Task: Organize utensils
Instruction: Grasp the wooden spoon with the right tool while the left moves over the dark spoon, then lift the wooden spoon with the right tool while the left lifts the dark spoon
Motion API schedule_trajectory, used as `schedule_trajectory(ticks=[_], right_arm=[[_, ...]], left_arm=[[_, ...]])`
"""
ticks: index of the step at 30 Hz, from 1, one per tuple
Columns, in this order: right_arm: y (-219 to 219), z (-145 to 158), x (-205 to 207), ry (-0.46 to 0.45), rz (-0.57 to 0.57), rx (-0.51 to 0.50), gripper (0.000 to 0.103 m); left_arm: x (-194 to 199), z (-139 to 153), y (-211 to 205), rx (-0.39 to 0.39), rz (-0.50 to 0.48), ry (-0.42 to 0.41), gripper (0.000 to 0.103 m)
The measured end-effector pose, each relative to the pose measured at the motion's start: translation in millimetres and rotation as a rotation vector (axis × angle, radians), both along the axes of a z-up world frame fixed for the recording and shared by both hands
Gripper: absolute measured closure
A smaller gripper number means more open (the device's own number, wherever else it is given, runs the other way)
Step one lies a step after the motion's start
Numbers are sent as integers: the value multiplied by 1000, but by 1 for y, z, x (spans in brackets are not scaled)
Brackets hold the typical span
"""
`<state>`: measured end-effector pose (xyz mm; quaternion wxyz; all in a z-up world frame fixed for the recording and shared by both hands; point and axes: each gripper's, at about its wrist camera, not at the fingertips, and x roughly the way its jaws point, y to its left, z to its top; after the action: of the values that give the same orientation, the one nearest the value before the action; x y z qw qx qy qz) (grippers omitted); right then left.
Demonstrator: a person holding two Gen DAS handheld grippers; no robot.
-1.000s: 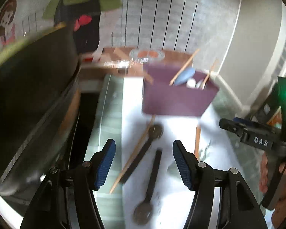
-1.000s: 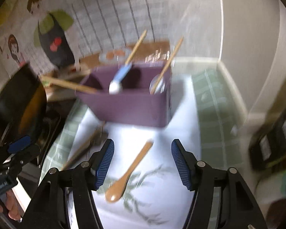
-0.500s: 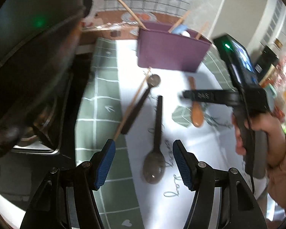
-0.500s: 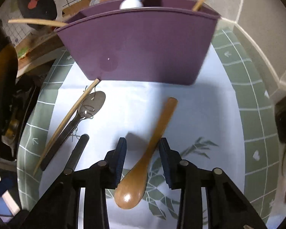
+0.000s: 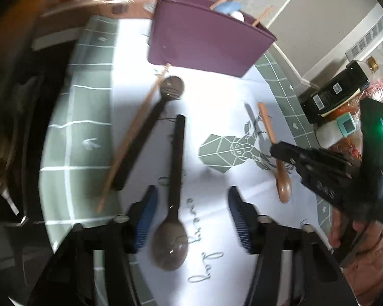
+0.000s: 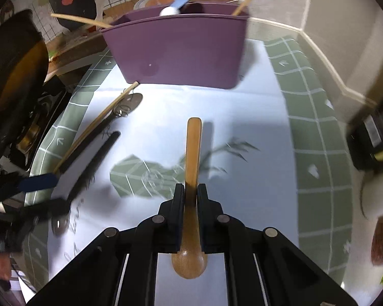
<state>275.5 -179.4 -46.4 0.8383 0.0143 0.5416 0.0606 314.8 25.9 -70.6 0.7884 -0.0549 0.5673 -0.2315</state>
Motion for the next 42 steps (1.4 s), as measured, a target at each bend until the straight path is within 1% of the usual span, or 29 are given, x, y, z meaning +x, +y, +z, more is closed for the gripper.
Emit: schedule_trajectory(ticks=[1, 4, 6, 9, 11, 13, 16, 19, 20, 21, 24, 26, 27, 32, 33, 35, 36, 38, 39, 40, 42], right_arm=[[-4, 1, -4, 1, -2, 1, 95], [-9, -1, -11, 1, -7, 8, 95], [-10, -3, -12, 4, -9, 17, 95], [-15, -4, -18, 6, 2, 33, 95], [-16, -5, -21, 6, 12, 45, 95], [-16, -5, -22, 6, 28, 59, 95], [-17, -6, -22, 13, 47, 79, 95], [-16, -7, -19, 21, 60, 71, 94], [-16, -7, -18, 26, 65, 66, 91], [-16, -7, -17, 30, 67, 67, 91], [-16, -7, -10, 38, 55, 80, 91], [-15, -7, -1, 45, 40, 85, 91], [-14, -8, 5, 51, 35, 80, 91], [2, -22, 26, 107, 25, -50, 91], [4, -23, 27, 107, 26, -62, 91], [8, -23, 27, 103, 37, -70, 89], [8, -23, 27, 103, 42, -70, 91], [9, -23, 24, 99, 57, -41, 92], [7, -23, 23, 99, 62, -26, 93], [6, -22, 21, 96, 69, 4, 93], [3, -17, 16, 72, 69, 38, 93]], left_arm=[[3, -2, -4, 8, -8, 4, 65], [17, -9, -16, 36, -27, 27, 71], [25, -10, -22, 67, -32, 21, 73], [33, -10, -27, 135, -35, 22, 73], [37, -14, -29, 181, -37, 41, 73], [39, -18, -29, 208, -37, 55, 73], [41, -18, -31, 213, -29, 65, 73], [44, -18, -34, 222, -20, 70, 73], [43, -18, -35, 229, -23, 67, 73], [42, -18, -38, 243, -31, 65, 73], [39, -20, -51, 256, -43, 71, 73], [36, -20, -54, 242, -55, 89, 73], [36, -20, -54, 238, -55, 92, 73], [38, -20, -58, 254, -72, 106, 73], [37, -20, -59, 259, -78, 108, 73], [38, -20, -60, 274, -94, 117, 73], [39, -20, -61, 275, -97, 120, 73], [43, -20, -62, 266, -94, 135, 73], [44, -20, -62, 259, -92, 137, 75], [44, -19, -61, 256, -90, 130, 83], [41, -18, -57, 251, -78, 84, 89]])
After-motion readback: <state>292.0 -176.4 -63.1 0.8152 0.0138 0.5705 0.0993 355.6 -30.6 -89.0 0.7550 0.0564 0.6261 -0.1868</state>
